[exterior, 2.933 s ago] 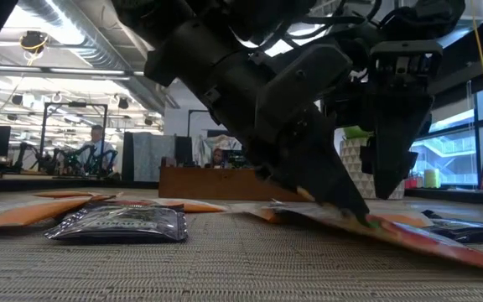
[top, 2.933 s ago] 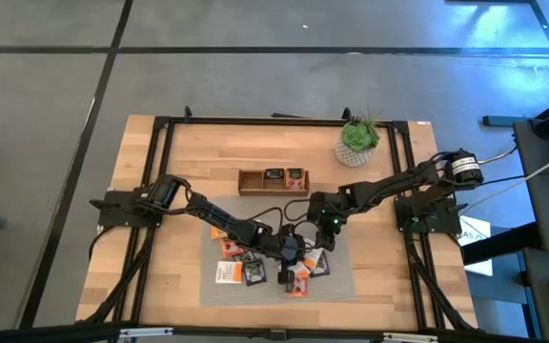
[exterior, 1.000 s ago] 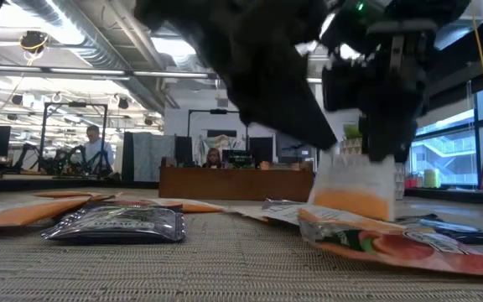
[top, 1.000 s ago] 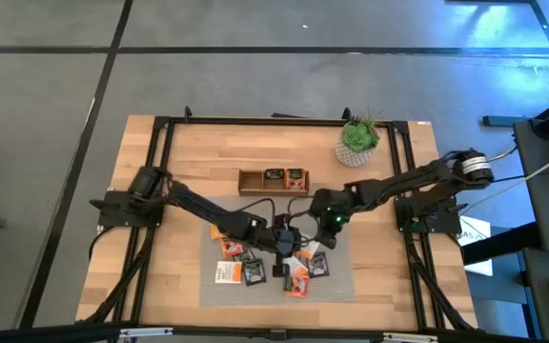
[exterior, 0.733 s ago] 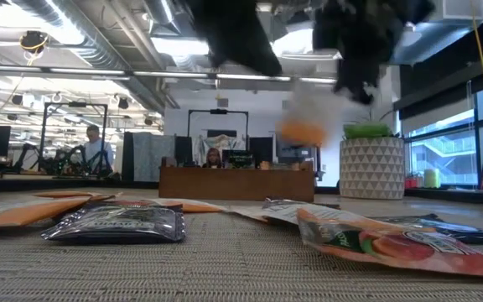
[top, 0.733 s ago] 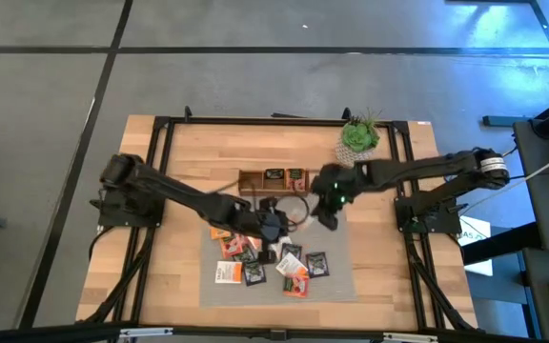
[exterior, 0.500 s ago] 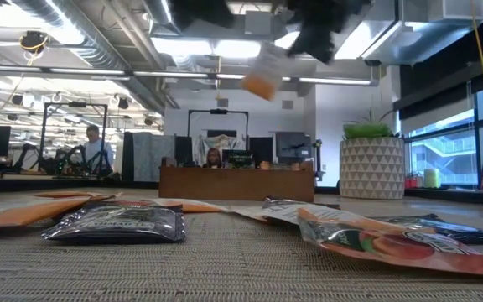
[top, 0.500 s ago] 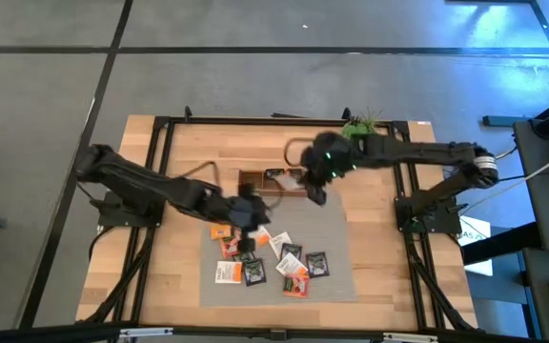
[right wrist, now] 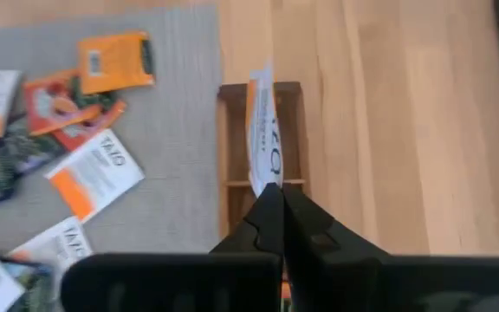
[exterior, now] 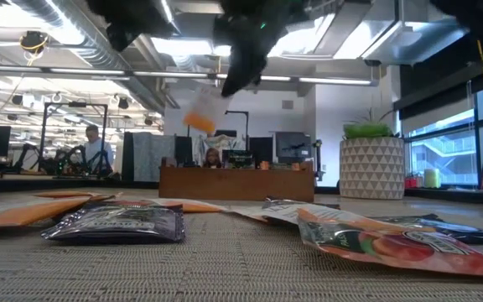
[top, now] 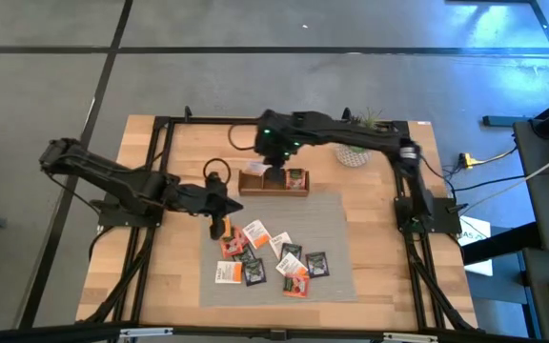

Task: Pick & Place Tea
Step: Put the white tea bag into the left section of the wooden organizer

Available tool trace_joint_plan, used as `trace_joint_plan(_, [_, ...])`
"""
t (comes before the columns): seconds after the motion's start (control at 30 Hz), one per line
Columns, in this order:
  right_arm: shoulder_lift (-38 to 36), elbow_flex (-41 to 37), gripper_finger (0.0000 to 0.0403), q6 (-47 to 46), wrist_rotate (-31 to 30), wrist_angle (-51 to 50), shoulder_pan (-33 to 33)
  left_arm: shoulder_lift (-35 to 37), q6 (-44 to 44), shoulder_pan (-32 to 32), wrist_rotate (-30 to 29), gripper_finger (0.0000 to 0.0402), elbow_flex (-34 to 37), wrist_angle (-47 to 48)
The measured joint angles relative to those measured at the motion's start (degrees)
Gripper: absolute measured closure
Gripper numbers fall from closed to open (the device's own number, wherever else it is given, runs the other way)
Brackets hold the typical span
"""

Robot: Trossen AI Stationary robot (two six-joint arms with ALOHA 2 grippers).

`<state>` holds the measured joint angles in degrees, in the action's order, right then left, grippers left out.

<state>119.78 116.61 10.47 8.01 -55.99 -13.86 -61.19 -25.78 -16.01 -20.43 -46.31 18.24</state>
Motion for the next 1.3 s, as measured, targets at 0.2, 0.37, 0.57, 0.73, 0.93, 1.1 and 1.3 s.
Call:
trace_joint_plan(0.2, [8.9, 9.1, 0.0403, 2.0, -1.5, -4.4, -0.7, 1.1, 0.0, 0.0, 0.0, 0.0391, 3.2, 0.0])
trace_joint_plan(0.37, [12.3, 11.4, 0.0403, 2.1, -2.6, -5.1, -0.7, 0.9, 0.0, 0.0, -0.1, 0.0393, 3.8, 1.8])
trace_joint_plan(0.57, [13.9, 11.4, 0.0403, 2.5, -4.2, -8.1, -0.7, 0.9, 0.5, 0.0, -0.1, 0.0391, 3.8, 1.9])
trace_joint_plan(0.73, [13.8, 11.5, 0.0403, 3.5, -6.1, -7.5, -0.7, 0.9, 1.0, 0.0, -0.1, 0.0393, 3.8, 1.9])
trace_joint_plan(0.93, [13.8, 11.5, 0.0403, 4.0, -6.1, -5.8, -0.7, 0.9, 2.9, 0.0, -2.6, 0.0395, 3.8, 1.9])
trace_joint_plan(1.1, [13.8, 11.5, 0.0401, 5.1, -6.1, -5.4, -0.7, 0.9, 4.0, 0.0, -3.1, 0.0393, 3.8, 1.9])
trace_joint_plan(1.3, [13.8, 11.5, 0.0379, 5.2, -6.1, -3.0, -0.7, 0.9, 4.1, 0.0, -3.1, 0.0395, 3.8, 1.9])
